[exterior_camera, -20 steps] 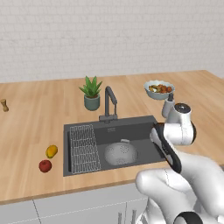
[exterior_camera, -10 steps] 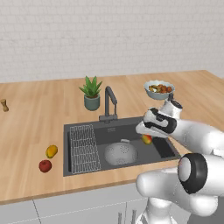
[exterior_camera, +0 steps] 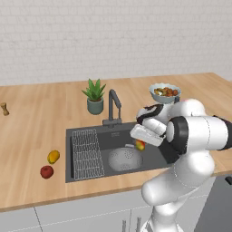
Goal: Put the colander in the sink, put the mango, mango, apple in the colander, and turn on the sink faucet and pour water over the colander.
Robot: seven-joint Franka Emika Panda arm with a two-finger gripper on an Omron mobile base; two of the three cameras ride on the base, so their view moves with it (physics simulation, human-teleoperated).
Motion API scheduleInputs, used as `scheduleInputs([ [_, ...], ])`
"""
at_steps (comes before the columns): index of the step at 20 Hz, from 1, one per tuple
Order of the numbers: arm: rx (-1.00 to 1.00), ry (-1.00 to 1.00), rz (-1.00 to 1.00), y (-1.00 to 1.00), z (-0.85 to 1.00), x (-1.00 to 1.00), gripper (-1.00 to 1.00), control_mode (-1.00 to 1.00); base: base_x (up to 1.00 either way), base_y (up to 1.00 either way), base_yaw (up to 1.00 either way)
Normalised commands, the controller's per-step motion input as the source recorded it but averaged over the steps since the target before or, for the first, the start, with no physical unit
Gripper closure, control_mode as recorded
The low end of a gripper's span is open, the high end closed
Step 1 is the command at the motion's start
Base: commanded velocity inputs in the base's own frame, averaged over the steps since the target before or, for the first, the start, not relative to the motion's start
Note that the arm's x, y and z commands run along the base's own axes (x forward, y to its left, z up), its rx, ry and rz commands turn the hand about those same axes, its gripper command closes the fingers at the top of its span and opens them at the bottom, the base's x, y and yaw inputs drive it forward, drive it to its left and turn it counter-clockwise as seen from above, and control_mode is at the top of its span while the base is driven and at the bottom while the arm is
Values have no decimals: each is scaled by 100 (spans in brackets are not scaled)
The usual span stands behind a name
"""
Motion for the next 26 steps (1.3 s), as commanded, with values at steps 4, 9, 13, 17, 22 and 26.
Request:
scheduleInputs([
  [4,0,1,-4,11,-60,0,100,-100,0,0,0],
  [9,1,0,0,1,-47,0,100,-100,0,0,0],
  [13,0,0,0,14,-40,5,100,-100,0,0,0],
  [17,0,0,-1,29,-34,13,100,-100,0,0,0],
  [22,0,0,-2,27,-44,15,100,-100,0,0,0],
  [26,0,-1,-2,17,-43,0,100,-100,0,0,0],
])
